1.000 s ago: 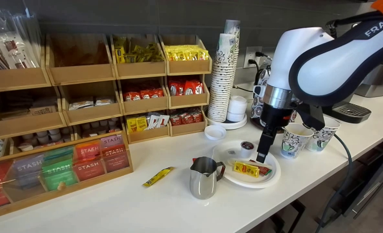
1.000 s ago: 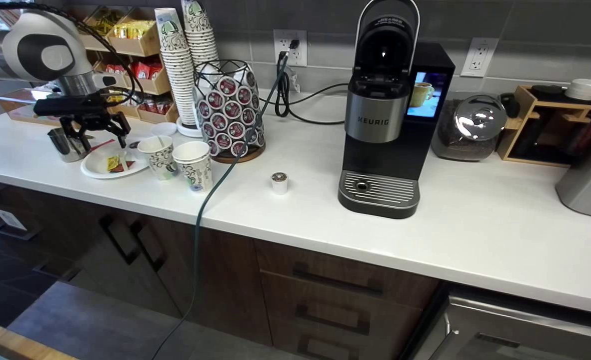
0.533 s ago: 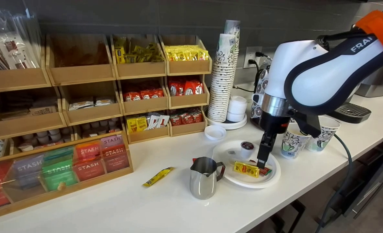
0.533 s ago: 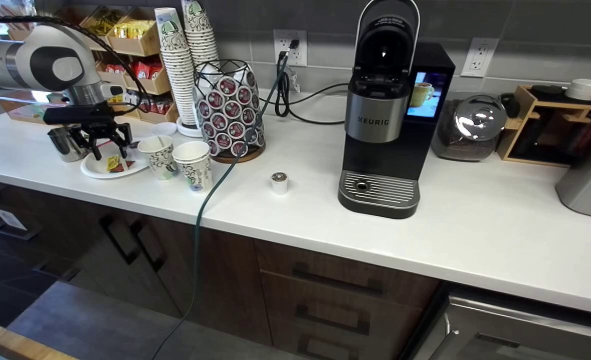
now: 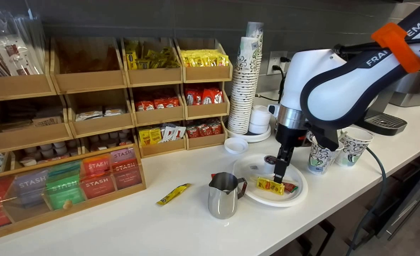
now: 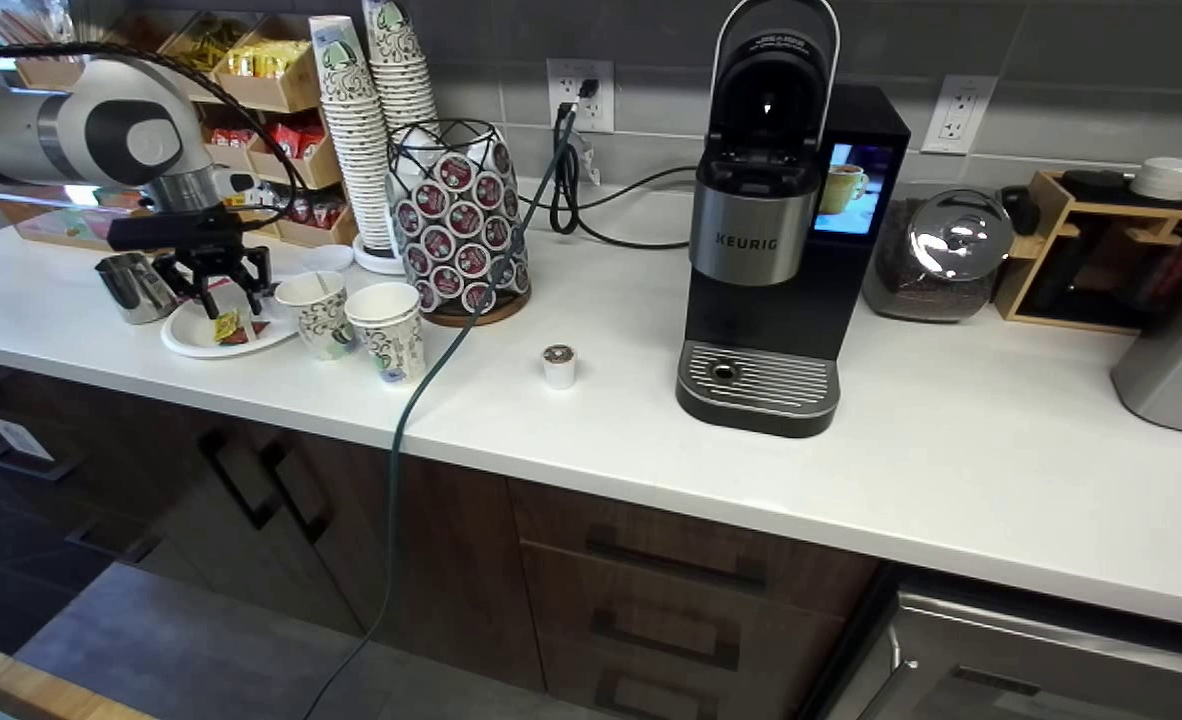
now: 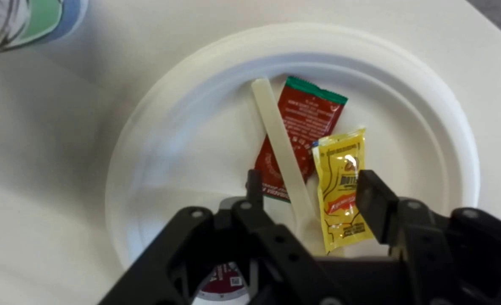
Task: Put the white spoon in the coffee cup on the right
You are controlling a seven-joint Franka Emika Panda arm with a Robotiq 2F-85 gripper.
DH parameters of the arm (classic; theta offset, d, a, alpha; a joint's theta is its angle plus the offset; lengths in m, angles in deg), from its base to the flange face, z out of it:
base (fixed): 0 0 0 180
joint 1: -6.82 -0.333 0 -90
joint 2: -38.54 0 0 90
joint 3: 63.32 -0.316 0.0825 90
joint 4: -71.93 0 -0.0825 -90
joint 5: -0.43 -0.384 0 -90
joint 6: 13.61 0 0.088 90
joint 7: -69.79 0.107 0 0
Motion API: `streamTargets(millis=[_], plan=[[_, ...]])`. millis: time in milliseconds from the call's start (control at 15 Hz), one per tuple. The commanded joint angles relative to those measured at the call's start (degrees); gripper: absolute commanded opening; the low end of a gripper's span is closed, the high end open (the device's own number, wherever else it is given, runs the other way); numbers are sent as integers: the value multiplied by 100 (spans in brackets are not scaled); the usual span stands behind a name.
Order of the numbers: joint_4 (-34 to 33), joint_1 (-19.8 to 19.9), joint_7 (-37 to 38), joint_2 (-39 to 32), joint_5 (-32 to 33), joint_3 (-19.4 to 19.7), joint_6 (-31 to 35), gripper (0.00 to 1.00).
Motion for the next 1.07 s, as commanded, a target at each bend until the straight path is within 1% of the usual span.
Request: streamTargets(millis=[0, 67, 200, 267, 333, 400, 600, 733, 800, 867, 933, 1000], plan=[[-301, -1, 17, -272, 131, -28, -94, 45], [-351, -7, 28, -321, 147, -22, -107, 48], [-426, -21, 47, -392, 186, -10, -120, 42], [-456, -22, 43, -424, 198, -11, -128, 44], [-481, -24, 43, -449, 210, -9, -138, 39], [-509, -25, 40, -478, 217, -10, -148, 39], [-574, -41, 46, -558, 249, -8, -157, 32], [-603, -54, 51, -592, 267, -7, -165, 19], [-599, -58, 58, -589, 276, -5, -153, 7], [-588, -64, 72, -575, 291, 3, -141, 1], [-565, -69, 82, -545, 309, 10, -126, 0], [-524, -80, 114, -493, 332, 25, -116, 3]])
